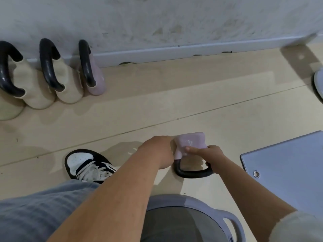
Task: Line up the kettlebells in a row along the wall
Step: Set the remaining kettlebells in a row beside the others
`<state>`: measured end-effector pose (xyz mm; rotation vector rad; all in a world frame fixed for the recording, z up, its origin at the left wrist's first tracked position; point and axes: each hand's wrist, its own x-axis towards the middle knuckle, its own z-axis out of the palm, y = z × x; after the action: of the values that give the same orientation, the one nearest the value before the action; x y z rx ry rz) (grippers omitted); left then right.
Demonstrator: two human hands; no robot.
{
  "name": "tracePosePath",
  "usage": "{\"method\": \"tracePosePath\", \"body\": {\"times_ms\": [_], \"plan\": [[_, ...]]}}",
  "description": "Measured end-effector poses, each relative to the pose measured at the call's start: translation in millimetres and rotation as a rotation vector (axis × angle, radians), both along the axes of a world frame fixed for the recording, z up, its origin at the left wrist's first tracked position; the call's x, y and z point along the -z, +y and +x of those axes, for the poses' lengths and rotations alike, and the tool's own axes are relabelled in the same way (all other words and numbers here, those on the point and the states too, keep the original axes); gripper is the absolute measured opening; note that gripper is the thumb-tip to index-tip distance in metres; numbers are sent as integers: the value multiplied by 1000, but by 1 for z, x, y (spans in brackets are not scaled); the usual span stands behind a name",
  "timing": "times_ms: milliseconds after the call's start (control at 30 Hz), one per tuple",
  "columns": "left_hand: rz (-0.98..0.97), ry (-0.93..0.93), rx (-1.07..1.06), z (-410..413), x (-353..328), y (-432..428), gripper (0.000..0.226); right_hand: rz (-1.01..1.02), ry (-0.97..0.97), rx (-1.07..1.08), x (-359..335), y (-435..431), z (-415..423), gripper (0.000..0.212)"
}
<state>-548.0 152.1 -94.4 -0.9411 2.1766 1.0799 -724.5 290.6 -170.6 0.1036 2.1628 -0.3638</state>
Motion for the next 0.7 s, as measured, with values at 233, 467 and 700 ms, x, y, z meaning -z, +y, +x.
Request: {"method": "tracePosePath", "body": {"times_ms": [233, 467, 700], "plan": [[183, -5, 55, -4, 10, 13, 46, -173, -309, 300, -21, -45, 31, 10], [196, 120, -336, 0, 25, -11, 47, -457, -482, 766, -62, -122, 60, 16], [224, 192, -869, 2, 35, -27, 13, -420, -81, 138, -40, -124, 87, 20]]}}
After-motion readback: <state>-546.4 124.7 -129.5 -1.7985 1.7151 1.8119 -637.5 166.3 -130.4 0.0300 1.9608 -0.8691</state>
